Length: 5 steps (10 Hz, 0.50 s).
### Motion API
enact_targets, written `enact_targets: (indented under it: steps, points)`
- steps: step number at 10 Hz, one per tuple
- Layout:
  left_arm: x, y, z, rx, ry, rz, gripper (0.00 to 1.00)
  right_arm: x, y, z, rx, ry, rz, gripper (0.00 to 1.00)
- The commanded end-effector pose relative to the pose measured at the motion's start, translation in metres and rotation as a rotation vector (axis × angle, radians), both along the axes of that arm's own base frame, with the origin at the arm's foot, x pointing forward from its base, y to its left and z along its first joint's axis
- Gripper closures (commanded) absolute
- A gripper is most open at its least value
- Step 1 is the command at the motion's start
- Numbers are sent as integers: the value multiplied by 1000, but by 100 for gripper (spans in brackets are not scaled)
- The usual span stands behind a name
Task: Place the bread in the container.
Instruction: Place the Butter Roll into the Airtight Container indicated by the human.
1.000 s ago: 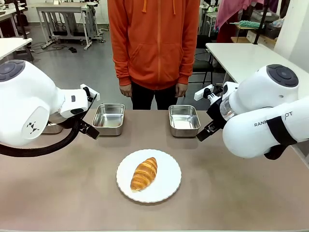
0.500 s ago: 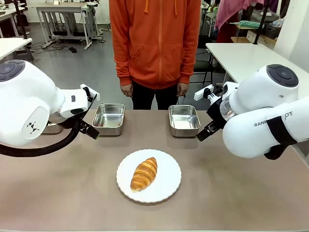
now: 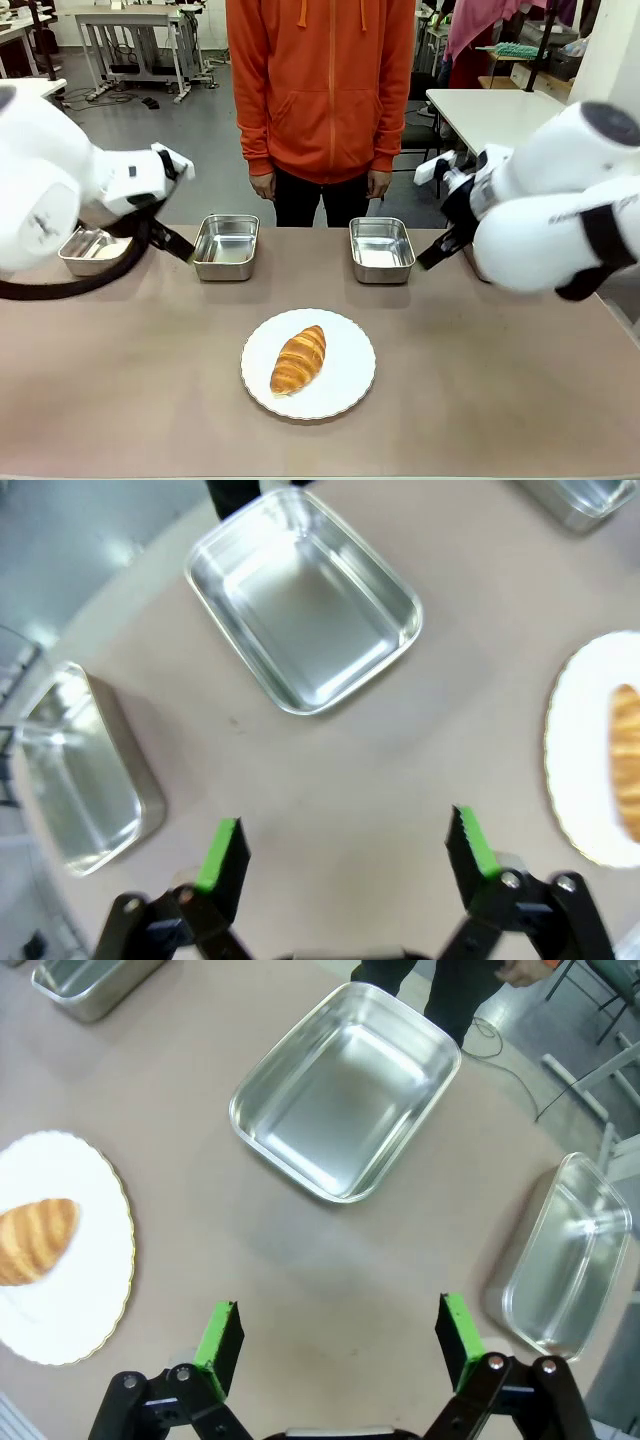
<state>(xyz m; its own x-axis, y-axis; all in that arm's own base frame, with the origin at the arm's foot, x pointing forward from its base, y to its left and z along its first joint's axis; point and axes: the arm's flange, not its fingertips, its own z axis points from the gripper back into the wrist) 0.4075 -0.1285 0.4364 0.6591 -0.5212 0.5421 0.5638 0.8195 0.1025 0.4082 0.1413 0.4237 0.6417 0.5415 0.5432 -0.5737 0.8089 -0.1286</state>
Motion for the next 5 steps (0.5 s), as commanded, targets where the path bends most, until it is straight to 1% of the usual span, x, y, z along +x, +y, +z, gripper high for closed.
enact_targets:
  steps: [1, 2, 3, 4, 5]
  points:
    - [19, 49, 54, -70, 62, -108, 0, 12, -52, 54, 70, 7, 17, 0]
    - [28, 76, 72, -101, 90, -188, 0, 17, -79, 71, 86, 14, 44, 0]
    - [39, 107, 81, -109, 111, -287, 0, 20, -110, 85, 132, 13, 92, 0]
    - [47, 143, 82, -115, 121, -365, 0, 23, -141, 93, 178, 1, 144, 0]
    - [50, 180, 82, -136, 112, -454, 0, 24, -169, 98, 229, -10, 192, 0]
